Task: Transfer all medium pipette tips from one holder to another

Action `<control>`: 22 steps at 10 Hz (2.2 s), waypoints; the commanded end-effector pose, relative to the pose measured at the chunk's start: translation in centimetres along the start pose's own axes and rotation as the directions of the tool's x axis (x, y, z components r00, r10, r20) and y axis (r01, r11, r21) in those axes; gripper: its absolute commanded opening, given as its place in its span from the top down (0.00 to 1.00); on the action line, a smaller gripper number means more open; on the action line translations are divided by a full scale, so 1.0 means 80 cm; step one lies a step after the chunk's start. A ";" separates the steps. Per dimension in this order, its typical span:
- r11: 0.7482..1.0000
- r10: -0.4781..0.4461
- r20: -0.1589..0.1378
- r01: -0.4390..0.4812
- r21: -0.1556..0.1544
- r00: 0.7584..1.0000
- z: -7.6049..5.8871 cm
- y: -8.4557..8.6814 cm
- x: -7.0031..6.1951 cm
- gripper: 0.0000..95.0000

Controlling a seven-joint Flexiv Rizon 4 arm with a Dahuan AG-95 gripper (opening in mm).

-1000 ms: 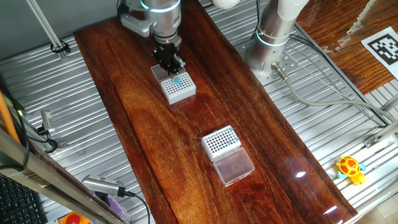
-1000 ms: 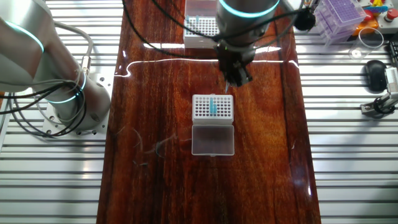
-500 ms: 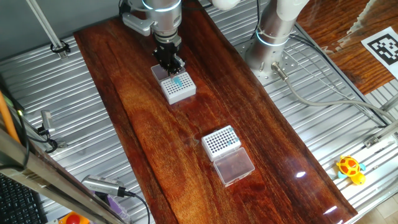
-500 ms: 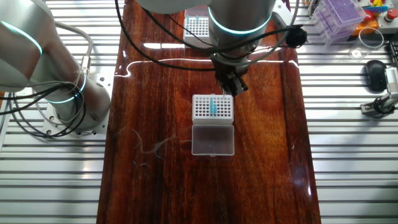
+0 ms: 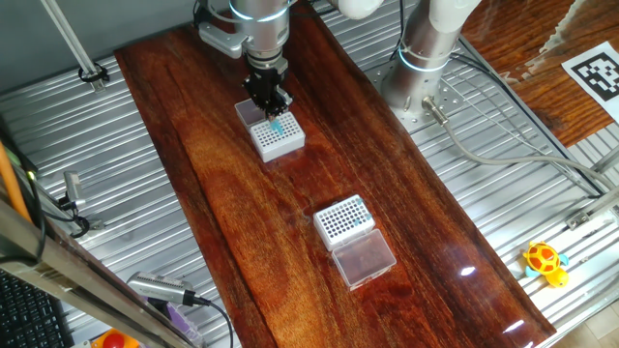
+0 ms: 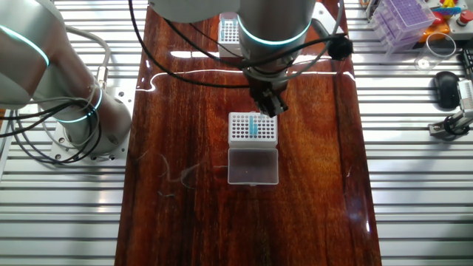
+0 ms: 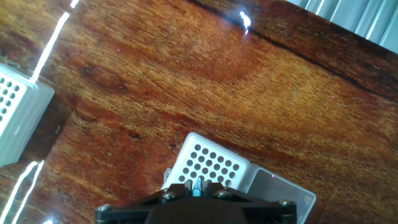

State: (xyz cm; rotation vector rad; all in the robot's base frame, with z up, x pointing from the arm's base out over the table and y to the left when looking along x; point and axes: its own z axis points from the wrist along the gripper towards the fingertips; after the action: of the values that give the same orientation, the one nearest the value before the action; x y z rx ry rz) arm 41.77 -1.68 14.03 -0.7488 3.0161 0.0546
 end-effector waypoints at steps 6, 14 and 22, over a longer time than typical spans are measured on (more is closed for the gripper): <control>1.000 -0.003 0.011 0.003 -0.006 1.000 0.004 -0.003 0.017 1.00; 1.000 -0.013 0.017 0.013 -0.005 1.000 0.008 -0.001 0.013 1.00; 1.000 -0.012 0.017 0.012 -0.002 1.000 0.014 0.001 0.008 1.00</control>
State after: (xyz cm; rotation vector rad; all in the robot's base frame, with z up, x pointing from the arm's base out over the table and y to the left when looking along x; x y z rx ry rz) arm 41.17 -1.85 12.86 -0.7619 2.9968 0.0659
